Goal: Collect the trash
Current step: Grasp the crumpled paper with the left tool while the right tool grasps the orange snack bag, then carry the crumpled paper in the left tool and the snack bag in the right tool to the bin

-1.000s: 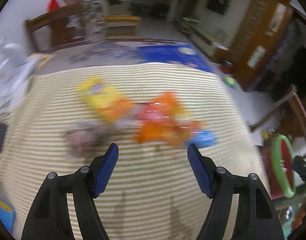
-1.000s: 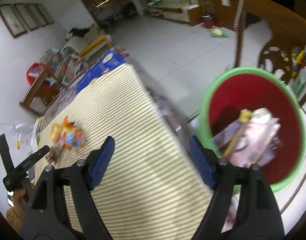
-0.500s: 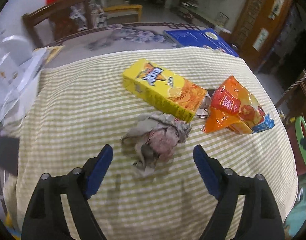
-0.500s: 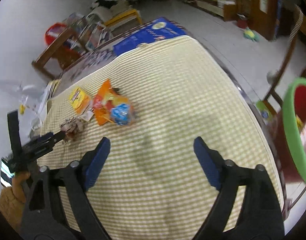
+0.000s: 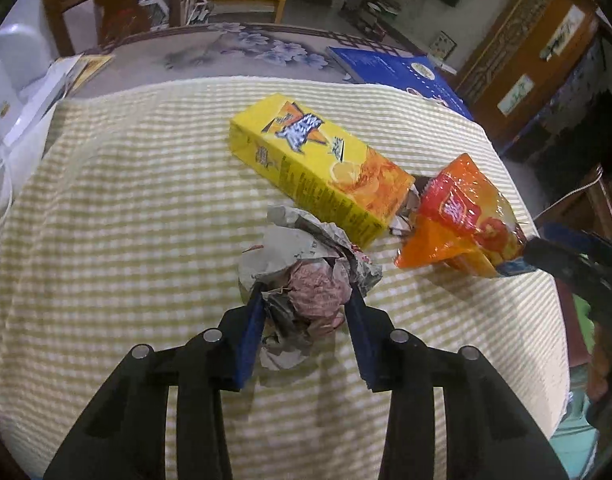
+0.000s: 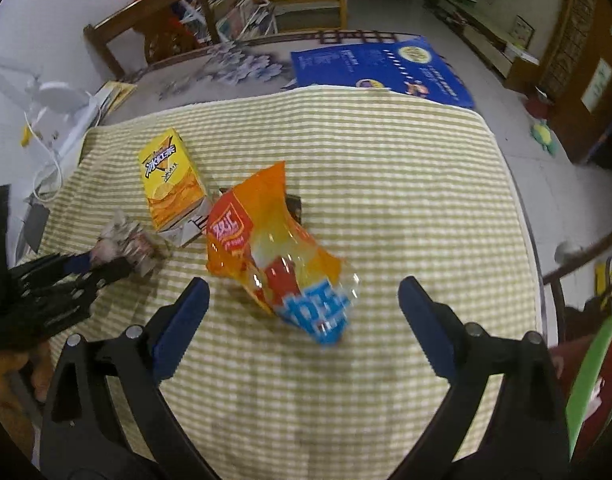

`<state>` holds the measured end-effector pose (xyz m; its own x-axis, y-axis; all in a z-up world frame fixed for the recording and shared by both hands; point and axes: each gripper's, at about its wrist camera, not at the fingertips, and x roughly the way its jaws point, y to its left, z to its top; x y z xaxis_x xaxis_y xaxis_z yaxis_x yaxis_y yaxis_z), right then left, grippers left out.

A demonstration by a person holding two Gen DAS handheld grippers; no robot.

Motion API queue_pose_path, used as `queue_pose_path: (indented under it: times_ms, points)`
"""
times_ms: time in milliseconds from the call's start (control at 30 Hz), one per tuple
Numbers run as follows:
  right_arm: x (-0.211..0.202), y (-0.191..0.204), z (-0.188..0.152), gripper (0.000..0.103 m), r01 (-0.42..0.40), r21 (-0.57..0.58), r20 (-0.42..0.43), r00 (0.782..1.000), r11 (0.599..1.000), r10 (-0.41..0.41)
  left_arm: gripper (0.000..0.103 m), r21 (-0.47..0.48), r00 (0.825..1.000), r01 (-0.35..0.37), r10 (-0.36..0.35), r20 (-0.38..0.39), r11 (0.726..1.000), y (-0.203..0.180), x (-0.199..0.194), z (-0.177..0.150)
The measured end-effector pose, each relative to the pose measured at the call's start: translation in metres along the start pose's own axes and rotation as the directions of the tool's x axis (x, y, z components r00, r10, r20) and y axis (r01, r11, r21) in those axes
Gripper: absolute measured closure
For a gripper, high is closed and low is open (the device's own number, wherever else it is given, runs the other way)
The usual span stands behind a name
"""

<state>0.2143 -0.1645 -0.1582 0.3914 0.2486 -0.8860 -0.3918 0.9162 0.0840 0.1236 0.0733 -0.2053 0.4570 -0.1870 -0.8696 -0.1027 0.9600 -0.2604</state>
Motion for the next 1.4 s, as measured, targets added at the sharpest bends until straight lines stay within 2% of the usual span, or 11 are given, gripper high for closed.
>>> queue_pose_path:
  times_ms: [133, 167, 200, 233, 300, 400, 667, 933, 1133, 1400]
  points:
    - [0.015, 0.010, 0.007, 0.009, 0.013, -0.056, -0.021, 1.000, 0.998, -0.014, 0.065, -0.039, 1.000, 0.017, -0.017, -0.002, 0.999, 0.006, -0.005, -0.010]
    - [0.019, 0.013, 0.008, 0.013, 0.021, -0.074, -0.030, 0.999, 0.997, -0.024, 0.064, -0.044, 1.000, 0.017, -0.017, -0.004, 0.999, 0.007, -0.005, -0.012]
    - [0.022, 0.015, 0.009, 0.025, 0.022, -0.085, -0.040, 0.999, 0.996, -0.025, 0.064, -0.046, 1.000, 0.015, -0.015, -0.006, 0.999, 0.008, -0.004, -0.012]
    - [0.026, 0.018, 0.009, 0.031, 0.014, -0.096, -0.058, 0.998, 0.995, -0.019, 0.063, -0.049, 1.000, 0.011, -0.012, -0.009, 0.999, 0.009, -0.004, -0.014]
    - [0.030, 0.021, 0.009, 0.051, -0.006, -0.099, -0.072, 0.997, 0.995, -0.001, 0.062, -0.059, 1.000, 0.011, -0.012, -0.014, 0.998, 0.012, -0.002, -0.017]
    - [0.029, 0.022, 0.007, 0.063, -0.015, -0.094, -0.072, 0.997, 0.995, 0.009, 0.061, -0.060, 1.000, 0.014, -0.015, -0.015, 0.998, 0.013, 0.000, -0.016]
    - [-0.003, 0.025, -0.006, 0.066, -0.089, -0.035, -0.035, 0.995, 0.995, 0.088, 0.059, -0.030, 1.000, 0.005, -0.005, -0.019, 1.000, 0.006, 0.001, -0.014]
    - [-0.031, 0.029, -0.029, 0.066, -0.131, 0.023, -0.010, 0.991, 0.991, 0.131, 0.059, -0.032, 1.000, 0.018, -0.019, -0.013, 0.999, 0.002, -0.006, -0.023]
    - [-0.046, 0.022, -0.047, 0.066, -0.142, 0.093, 0.013, 0.990, 0.986, 0.141, 0.062, -0.022, 1.000, 0.026, -0.026, 0.001, 0.999, -0.003, -0.017, -0.030]
    - [-0.070, 0.011, -0.059, 0.066, -0.113, 0.134, 0.063, 0.992, 0.984, 0.105, 0.062, 0.006, 0.999, 0.046, -0.046, 0.022, 0.999, -0.019, -0.031, -0.035]
